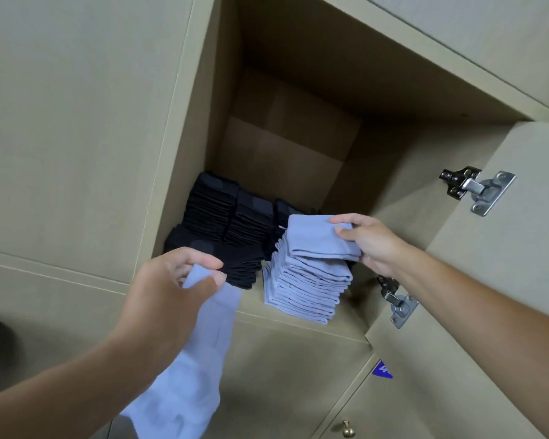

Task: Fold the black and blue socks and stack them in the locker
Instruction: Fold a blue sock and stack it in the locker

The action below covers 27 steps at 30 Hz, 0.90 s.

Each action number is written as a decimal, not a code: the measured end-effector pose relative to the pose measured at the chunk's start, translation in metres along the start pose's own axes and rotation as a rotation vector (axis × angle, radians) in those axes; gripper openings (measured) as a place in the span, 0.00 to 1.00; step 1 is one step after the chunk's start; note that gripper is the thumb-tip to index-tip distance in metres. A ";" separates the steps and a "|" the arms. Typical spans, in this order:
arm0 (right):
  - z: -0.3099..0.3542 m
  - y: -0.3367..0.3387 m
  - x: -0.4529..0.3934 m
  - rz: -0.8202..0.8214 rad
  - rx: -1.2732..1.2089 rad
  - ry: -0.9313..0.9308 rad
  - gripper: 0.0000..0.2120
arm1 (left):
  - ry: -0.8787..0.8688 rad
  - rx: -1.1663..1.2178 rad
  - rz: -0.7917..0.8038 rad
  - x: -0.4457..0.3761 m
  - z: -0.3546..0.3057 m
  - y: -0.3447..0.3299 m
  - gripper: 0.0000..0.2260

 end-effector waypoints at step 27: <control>0.051 -0.121 0.135 0.272 -0.034 0.456 0.12 | -0.101 -0.121 0.303 0.001 -0.019 -0.009 0.07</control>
Point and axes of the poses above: each hand's wrist, its own x-axis away from the middle knuckle, its own y-axis out of the back of the hand, z = x × y, the point moved 7 cm from there along -x, towards the middle knuckle, and after that the axes turned 10 degrees about y, right-handed, at the moved point
